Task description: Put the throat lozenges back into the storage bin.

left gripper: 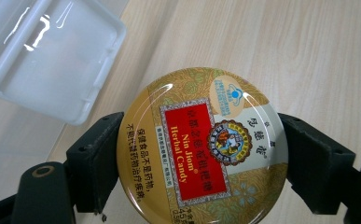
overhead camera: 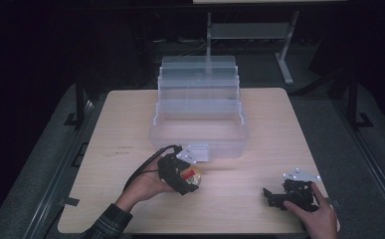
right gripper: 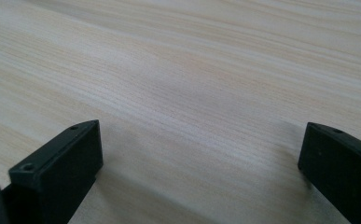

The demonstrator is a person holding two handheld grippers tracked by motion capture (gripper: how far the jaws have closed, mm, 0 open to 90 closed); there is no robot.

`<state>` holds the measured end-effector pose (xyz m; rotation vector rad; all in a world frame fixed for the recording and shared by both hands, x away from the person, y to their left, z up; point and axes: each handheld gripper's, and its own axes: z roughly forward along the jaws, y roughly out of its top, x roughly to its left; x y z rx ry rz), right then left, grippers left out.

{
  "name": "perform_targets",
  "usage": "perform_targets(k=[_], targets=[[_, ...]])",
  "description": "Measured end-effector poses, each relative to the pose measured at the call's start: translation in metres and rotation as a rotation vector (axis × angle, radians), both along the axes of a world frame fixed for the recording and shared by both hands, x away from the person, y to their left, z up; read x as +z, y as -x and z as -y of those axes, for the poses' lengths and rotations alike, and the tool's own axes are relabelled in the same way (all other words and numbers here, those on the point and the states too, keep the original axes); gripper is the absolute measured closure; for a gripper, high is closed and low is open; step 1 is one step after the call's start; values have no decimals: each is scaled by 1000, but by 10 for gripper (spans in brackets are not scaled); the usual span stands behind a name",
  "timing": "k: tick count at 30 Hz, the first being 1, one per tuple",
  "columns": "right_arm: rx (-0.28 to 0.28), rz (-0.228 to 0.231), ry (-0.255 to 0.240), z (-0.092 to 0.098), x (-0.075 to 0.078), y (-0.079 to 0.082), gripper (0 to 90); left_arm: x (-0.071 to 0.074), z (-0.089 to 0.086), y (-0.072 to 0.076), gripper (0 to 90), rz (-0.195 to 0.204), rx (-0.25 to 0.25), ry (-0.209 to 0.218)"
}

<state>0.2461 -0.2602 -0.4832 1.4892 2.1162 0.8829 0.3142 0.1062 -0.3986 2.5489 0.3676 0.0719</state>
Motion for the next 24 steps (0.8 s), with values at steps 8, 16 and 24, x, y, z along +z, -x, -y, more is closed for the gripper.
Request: perform_targets(k=[8,16,24], targets=[[-1,0,-2,0,0,0,0,7,-4,-5,197,-3,5,3],[0,-1,-2,0,0,0,0,11,-7,-9,196,-10,24,18],[1,0,-2,0,0,0,0,21,-12,-14,196,2,20,5]])
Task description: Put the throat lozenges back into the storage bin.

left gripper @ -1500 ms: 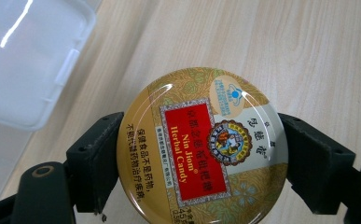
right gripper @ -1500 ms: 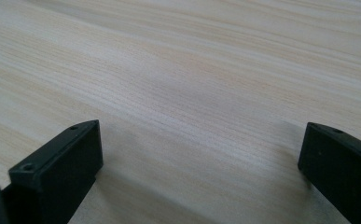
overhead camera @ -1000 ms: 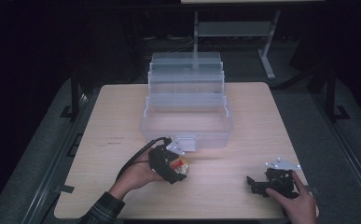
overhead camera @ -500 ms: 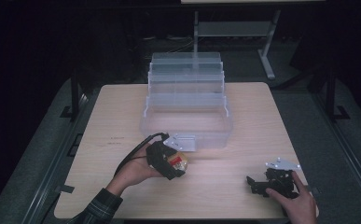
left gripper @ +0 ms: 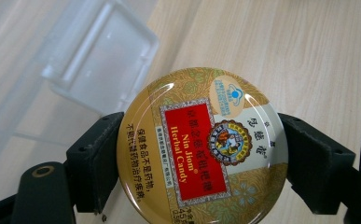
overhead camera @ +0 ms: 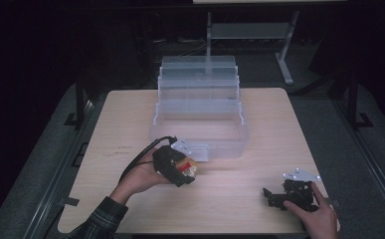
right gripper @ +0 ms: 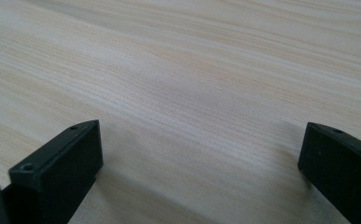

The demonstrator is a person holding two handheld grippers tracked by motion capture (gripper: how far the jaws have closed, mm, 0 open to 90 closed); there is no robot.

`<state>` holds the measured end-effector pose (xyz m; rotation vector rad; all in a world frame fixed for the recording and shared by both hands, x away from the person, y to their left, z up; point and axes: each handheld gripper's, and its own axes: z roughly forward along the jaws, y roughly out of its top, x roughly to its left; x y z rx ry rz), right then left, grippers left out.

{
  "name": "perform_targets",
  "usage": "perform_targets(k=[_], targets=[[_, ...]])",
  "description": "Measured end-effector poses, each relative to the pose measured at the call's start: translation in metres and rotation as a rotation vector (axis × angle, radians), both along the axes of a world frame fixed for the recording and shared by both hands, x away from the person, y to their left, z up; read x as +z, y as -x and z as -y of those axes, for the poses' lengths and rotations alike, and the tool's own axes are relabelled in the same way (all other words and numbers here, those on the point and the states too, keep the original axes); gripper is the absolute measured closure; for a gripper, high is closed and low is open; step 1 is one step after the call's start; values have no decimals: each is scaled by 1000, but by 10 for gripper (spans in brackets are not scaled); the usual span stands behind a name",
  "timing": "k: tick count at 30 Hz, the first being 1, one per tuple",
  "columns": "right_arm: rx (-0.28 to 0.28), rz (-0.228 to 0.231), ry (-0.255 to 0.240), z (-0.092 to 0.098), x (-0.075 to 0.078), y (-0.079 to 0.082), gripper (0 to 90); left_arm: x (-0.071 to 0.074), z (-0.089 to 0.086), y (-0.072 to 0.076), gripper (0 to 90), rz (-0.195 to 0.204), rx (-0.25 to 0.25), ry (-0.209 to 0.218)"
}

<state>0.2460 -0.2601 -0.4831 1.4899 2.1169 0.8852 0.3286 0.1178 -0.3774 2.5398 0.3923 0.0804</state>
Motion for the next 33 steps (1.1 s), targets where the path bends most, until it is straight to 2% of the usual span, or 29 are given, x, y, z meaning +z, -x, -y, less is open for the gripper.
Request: perform_targets(k=[20,33], targets=[[0,0,2,0,0,0,0,27,-14,-16,196,34,44,11],[-1,0,2,0,0,0,0,40,-24,-27,197,50,74,12]])
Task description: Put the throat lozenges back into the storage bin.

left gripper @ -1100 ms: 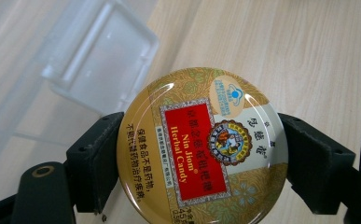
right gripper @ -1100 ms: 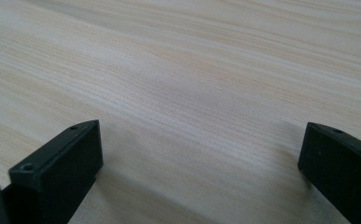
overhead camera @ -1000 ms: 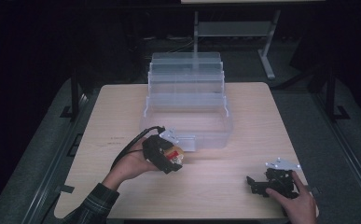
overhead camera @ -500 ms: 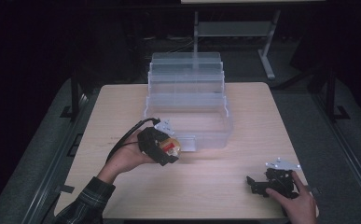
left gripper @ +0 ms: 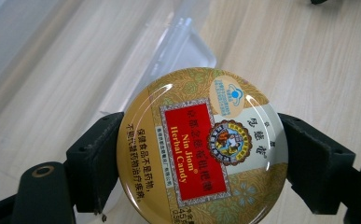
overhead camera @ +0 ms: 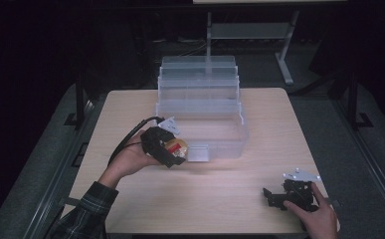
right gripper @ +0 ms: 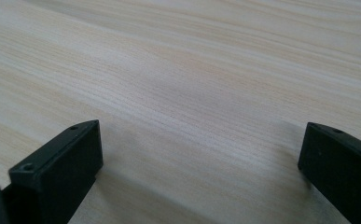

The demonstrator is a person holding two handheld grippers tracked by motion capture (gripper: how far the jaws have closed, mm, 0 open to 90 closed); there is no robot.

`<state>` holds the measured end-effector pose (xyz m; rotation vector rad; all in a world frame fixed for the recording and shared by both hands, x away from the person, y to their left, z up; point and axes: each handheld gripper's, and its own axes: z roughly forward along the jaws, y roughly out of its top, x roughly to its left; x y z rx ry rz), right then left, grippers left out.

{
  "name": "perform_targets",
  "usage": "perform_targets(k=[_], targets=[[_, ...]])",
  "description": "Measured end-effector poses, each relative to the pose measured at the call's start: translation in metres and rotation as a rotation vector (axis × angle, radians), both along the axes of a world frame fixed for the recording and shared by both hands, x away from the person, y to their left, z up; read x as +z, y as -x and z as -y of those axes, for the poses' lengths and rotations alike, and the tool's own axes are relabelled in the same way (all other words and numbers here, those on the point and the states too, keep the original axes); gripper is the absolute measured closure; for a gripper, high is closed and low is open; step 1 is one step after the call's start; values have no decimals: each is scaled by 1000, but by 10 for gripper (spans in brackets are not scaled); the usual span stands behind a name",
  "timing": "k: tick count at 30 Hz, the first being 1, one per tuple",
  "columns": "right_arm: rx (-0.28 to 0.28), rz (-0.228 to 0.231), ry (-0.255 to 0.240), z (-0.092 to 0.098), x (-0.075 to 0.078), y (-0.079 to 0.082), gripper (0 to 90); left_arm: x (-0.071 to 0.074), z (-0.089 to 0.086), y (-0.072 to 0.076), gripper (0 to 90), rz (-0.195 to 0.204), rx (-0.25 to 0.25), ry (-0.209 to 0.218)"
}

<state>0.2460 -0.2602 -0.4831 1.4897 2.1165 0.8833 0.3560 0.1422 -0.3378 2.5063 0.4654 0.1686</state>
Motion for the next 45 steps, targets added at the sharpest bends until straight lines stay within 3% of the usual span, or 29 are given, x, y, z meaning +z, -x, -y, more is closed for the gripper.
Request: perform_targets(k=[25,45], targets=[[0,0,0,0,0,0,0,12,-16,-34,196,34,106,4],[0,0,0,0,0,0,0,-1,-30,-67,196,26,241,-8]])
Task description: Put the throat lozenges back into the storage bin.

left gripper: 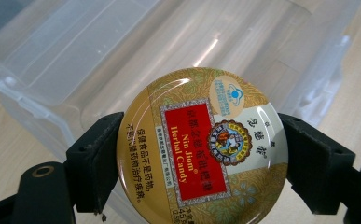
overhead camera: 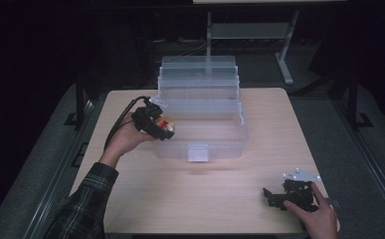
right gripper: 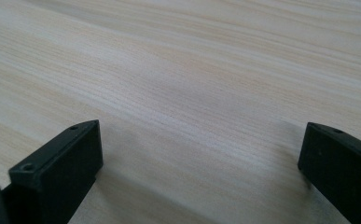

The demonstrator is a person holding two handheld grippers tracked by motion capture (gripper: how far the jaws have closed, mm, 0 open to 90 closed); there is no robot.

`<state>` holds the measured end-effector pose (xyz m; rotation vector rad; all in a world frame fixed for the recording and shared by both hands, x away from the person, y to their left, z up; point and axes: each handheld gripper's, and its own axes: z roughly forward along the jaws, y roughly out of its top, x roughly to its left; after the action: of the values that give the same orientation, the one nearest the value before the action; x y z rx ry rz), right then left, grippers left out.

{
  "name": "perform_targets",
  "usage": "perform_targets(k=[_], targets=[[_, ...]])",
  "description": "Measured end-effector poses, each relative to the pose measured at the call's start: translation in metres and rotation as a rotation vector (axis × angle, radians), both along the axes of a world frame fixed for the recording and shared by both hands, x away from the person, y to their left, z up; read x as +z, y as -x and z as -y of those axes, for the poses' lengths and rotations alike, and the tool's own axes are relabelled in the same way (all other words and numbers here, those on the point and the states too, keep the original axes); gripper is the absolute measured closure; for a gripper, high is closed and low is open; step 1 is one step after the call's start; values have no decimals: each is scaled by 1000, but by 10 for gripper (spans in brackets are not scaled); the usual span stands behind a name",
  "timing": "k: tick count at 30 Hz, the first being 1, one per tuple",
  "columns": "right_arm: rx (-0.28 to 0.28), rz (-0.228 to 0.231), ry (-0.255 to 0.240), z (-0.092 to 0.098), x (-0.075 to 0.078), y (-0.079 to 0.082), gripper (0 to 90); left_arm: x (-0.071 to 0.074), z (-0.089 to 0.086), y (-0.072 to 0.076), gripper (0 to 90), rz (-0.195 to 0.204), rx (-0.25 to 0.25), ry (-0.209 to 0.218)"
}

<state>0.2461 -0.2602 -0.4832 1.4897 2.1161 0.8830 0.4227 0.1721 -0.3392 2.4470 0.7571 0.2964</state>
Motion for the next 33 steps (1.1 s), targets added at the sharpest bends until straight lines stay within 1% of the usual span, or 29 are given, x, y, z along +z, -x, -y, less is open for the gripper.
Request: perform_targets(k=[3,8,13,17,22,26,27,33], targets=[[0,0,0,0,0,0,0,-2,-1,-3,196,-1,7,-8],[0,0,0,0,0,0,0,-5,-1,-6,196,-3,15,-9],[0,0,0,0,0,0,0,-7,-1,-8,195,-7,14,-17],[0,0,0,0,0,0,0,-8,0,-8,194,-11,13,-10],[0,0,0,0,0,0,0,-8,-1,-9,181,-6,11,0],[0,0,0,0,0,0,0,-8,-2,-10,182,-3,14,-1],[0,0,0,0,0,0,0,-8,-2,-9,181,-5,14,-4],[0,0,0,0,0,0,0,-4,-3,-6,182,1,11,8]])
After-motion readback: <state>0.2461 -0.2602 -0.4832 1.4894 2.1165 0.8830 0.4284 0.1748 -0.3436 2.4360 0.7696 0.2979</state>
